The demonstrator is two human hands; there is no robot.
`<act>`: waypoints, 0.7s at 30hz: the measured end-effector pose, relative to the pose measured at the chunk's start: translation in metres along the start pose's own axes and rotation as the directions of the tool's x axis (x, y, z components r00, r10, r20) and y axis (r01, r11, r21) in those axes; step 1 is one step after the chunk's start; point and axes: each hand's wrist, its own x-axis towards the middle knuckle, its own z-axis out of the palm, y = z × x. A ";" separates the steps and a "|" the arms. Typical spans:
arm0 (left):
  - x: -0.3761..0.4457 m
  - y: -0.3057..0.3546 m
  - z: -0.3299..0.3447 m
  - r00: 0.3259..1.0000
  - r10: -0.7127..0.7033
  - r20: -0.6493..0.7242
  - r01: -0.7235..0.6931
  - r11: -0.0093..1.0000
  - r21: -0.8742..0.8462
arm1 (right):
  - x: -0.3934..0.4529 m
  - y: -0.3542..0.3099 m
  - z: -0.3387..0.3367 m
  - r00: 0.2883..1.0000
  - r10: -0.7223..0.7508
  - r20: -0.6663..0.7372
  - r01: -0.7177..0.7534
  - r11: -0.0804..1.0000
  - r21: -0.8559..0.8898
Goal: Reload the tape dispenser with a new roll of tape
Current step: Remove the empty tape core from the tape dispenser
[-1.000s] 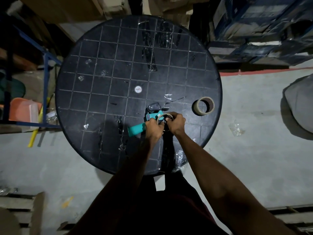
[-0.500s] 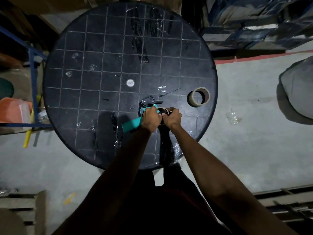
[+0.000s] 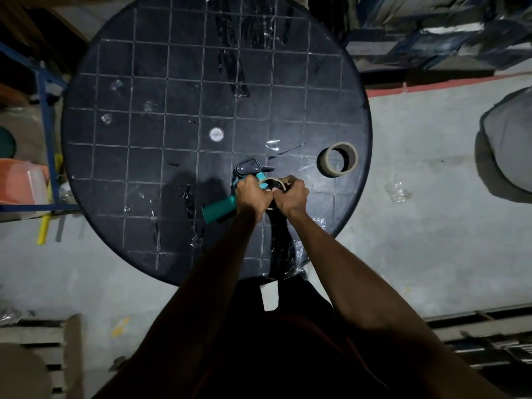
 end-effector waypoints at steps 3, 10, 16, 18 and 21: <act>-0.004 0.003 -0.005 1.000 0.012 0.019 -0.013 0.999 0.045 | -0.002 0.001 -0.004 0.998 -0.049 0.035 0.050 0.999 -0.016; 0.017 -0.032 0.008 0.984 0.025 0.178 -0.045 0.993 0.108 | -0.009 0.016 -0.016 0.993 -0.068 0.092 0.071 0.997 -0.027; 0.006 -0.004 -0.019 0.949 0.271 0.164 -0.310 0.899 0.310 | -0.011 0.005 -0.011 0.996 -0.046 0.077 0.053 0.994 -0.097; 0.011 -0.005 -0.016 0.936 0.289 0.203 -0.344 0.875 0.341 | -0.010 0.003 -0.009 0.997 -0.040 0.066 0.048 0.990 -0.130; 0.014 -0.008 -0.012 0.949 0.253 0.188 -0.304 0.894 0.329 | -0.010 -0.005 -0.009 0.998 -0.034 0.050 0.042 0.986 -0.161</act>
